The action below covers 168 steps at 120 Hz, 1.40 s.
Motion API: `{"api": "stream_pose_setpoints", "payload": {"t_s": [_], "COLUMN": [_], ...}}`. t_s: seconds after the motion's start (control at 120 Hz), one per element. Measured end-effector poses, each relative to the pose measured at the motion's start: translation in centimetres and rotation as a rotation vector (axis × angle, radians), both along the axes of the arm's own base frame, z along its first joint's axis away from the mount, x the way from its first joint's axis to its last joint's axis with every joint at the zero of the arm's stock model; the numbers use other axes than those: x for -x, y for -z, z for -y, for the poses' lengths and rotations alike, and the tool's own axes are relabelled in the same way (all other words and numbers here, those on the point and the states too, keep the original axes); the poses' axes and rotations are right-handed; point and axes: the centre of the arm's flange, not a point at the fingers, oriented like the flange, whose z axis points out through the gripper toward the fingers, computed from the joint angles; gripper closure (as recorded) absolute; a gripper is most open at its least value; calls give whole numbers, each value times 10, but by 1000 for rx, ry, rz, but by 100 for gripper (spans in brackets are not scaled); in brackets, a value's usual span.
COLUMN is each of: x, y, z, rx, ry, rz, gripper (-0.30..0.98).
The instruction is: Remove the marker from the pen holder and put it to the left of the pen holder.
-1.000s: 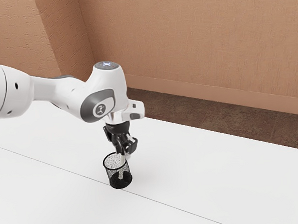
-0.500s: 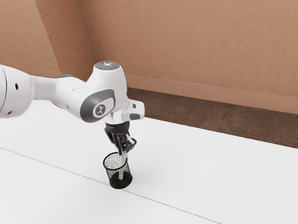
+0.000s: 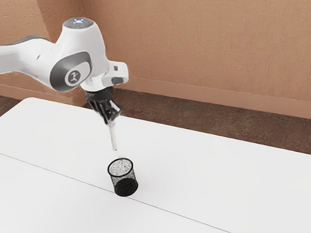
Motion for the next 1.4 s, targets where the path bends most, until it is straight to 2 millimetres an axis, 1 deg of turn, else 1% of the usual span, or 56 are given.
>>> {"api": "stream_pose_setpoints", "payload": {"t_s": [0.033,0.067,0.1,0.15,0.217,0.275,0.367,0.458,0.492,0.525,0.583,0.733,0.758,0.783,0.792,0.8,0.808,0.9,0.917,1.067,1.133,1.183,1.233,1.267,1.333,1.4], "x": [1,1,2,5,10,17,28,38,39,41,41,41,42,43,43,43,43,42,42,40,37,34,29,25,16,10], "y": [-9,-13,-14,-9,7,19,46,81,93,103,119,157,162,166,167,168,169,180,181,181,177,169,154,141,104,61], "z": [-9,-22,-39,-68,-105,-132,-163,-190,-195,-196,-196,-207,-208,-210,-211,-211,-211,-215,-215,-216,-217,-216,-212,-206,-185,-160], "rx": [-7,-14,-21,-29,-35,-35,-30,-9,3,13,27,54,59,65,67,68,70,83,85,104,110,110,107,102,87,73], "ry": [-21,-50,-87,-151,-235,-298,-378,-447,-466,-475,-487,-507,-507,-506,-506,-505,-505,-492,-489,-466,-453,-437,-416,-396,-337,-271], "rz": [-2,-16,-39,-87,-172,-248,-382,-527,-582,-633,-716,-873,-888,-898,-901,-903,-905,-915,-915,-899,-876,-838,-785,-739,-621,-487], "gripper": [78,78,78,78,77,77,76,76,76,76,76,76,79,86,76,74,77,76,73,40,29,23,18,16,11,8]}}
